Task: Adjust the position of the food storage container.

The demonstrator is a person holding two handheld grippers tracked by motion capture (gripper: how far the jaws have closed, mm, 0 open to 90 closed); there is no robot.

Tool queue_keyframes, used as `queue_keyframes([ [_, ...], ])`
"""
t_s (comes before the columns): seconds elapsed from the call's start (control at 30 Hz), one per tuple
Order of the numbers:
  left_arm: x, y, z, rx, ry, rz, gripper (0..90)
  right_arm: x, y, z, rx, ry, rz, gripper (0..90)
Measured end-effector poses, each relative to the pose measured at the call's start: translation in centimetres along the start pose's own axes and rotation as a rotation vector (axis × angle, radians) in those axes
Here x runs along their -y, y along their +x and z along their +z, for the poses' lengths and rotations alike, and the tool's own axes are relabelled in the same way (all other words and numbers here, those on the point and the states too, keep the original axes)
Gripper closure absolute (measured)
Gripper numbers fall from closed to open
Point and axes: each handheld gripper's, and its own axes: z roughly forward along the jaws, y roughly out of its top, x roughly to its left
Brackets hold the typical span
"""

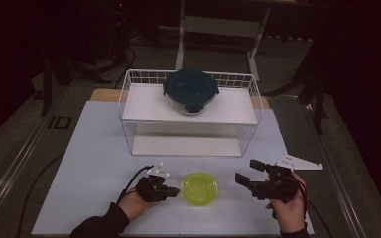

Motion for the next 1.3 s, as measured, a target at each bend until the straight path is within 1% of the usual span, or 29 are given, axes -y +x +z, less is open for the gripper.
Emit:
queue_keyframes([
  [0.07, 0.0, 0.1, -0.8, -0.009, -0.017, -0.012, 88.2, 0.0, 0.0, 0.0, 0.003, 0.002, -0.004, 16.3],
  [0.1, -0.1, 0.2, -1.3, -0.011, -0.026, -0.01, 88.0, 0.0, 0.0, 0.0, 0.005, 0.005, -0.007, 16.5],
  [0.13, -0.2, 0.1, -1.9, -0.014, -0.043, -0.011, 86.9, 0.1, 0.0, 0.1, 0.005, 0.006, -0.011, 16.5],
  [0.17, -0.3, 0.1, -2.2, -0.016, -0.052, -0.012, 82.4, 0.1, 0.1, 0.2, 0.008, 0.01, -0.015, 16.5],
  [0.2, -0.4, 0.0, -2.7, -0.012, -0.064, -0.006, 82.4, 0.1, 0.1, 0.2, 0.008, 0.01, -0.015, 16.5],
  [0.23, -0.5, -0.1, -3.2, -0.011, -0.081, -0.003, 75.4, 0.2, 0.1, 0.3, 0.005, 0.01, -0.018, 16.6],
  [0.27, -0.6, -0.1, -3.6, -0.014, -0.096, 0.002, 70.3, 0.2, 0.1, 0.4, 0.005, 0.008, -0.019, 16.5],
  [0.3, -0.7, -0.2, -4.0, -0.012, -0.11, 0.002, 70.3, 0.2, 0.1, 0.4, 0.005, 0.008, -0.019, 16.5],
  [0.33, -0.9, -0.2, -4.4, -0.004, -0.125, -0.003, 67.1, 0.3, 0.1, 0.4, 0.004, 0.008, -0.023, 16.5],
  [0.4, -1.2, -0.4, -5.0, -0.004, -0.14, -0.004, 57.5, 0.3, 0.3, 0.6, -0.009, 0.001, -0.028, 16.5],
  [0.43, -1.3, -0.5, -5.2, 0.003, -0.146, 0.0, 52.6, 0.3, 0.4, 0.6, -0.01, 0.003, -0.034, 16.6],
  [0.53, -1.9, -0.8, -5.9, 0.003, -0.16, -0.004, 35.5, 0.4, 0.7, 0.8, -0.014, -0.001, -0.061, 17.8],
  [0.57, -2.0, -0.9, -6.0, -0.003, -0.166, -0.006, 31.4, 0.4, 0.8, 0.8, -0.011, -0.003, -0.07, 17.8],
  [0.6, -2.1, -1.0, -6.2, 0.001, -0.175, -0.013, 23.2, 0.4, 0.9, 0.9, -0.012, -0.006, -0.084, 17.8],
  [0.63, -2.3, -1.0, -6.4, 0.026, -0.177, -0.011, 23.2, 0.4, 0.9, 0.9, -0.012, -0.006, -0.084, 17.8],
  [0.67, -2.4, -1.0, -6.5, 0.031, -0.178, -0.011, 16.7, 0.5, 1.1, 1.0, -0.014, -0.003, -0.088, 17.8],
  [0.7, -2.6, -1.2, -6.6, 0.029, -0.185, -0.011, 14.2, 0.5, 1.1, 1.0, -0.015, -0.003, -0.097, 17.8],
  [0.8, -2.8, -1.3, -6.8, 0.039, -0.2, -0.014, 11.0, 0.6, 1.3, 1.2, -0.019, -0.003, -0.106, 17.6],
  [0.87, -3.0, -1.3, -6.7, 0.041, -0.196, -0.017, 1.1, 0.7, 1.4, 1.2, -0.018, -0.003, -0.103, 17.4],
  [0.9, -3.1, -1.2, -6.7, 0.062, -0.199, -0.036, 0.0, 0.9, 1.4, 1.5, -0.018, 0.018, -0.088, 15.8],
  [0.93, -3.2, -1.2, -6.7, 0.058, -0.21, -0.037, 0.0, 0.9, 1.4, 1.5, -0.018, 0.018, -0.088, 15.8],
  [0.97, -3.3, -1.2, -6.7, 0.062, -0.218, -0.036, 0.0, 1.0, 1.5, 1.5, -0.008, 0.021, -0.089, 14.9],
  [1.0, -3.3, -1.2, -6.8, 0.068, -0.228, -0.038, 0.0, 1.1, 1.5, 1.7, -0.015, 0.03, -0.083, 14.1],
  [1.07, -3.6, -1.3, -6.9, 0.069, -0.242, -0.042, 0.0, 1.2, 1.5, 1.7, -0.013, 0.032, -0.085, 14.2],
  [1.1, -3.7, -1.4, -7.0, 0.064, -0.249, -0.041, 0.0, 1.3, 1.6, 1.7, -0.009, 0.034, -0.085, 14.1],
  [1.17, -3.9, -1.6, -7.1, 0.06, -0.264, -0.036, 0.0, 1.4, 1.6, 1.8, -0.021, 0.042, -0.092, 13.8],
  [1.2, -4.0, -1.7, -7.2, 0.056, -0.271, -0.028, 0.0, 1.4, 1.6, 1.9, -0.02, 0.044, -0.095, 13.8],
  [1.23, -4.1, -1.8, -7.2, 0.064, -0.277, -0.023, 0.0, 1.5, 1.6, 1.9, -0.028, 0.047, -0.091, 13.7],
  [1.3, -4.3, -2.1, -7.2, 0.053, -0.285, -0.006, 0.0, 1.6, 1.6, 2.0, -0.035, 0.05, -0.085, 13.7],
])
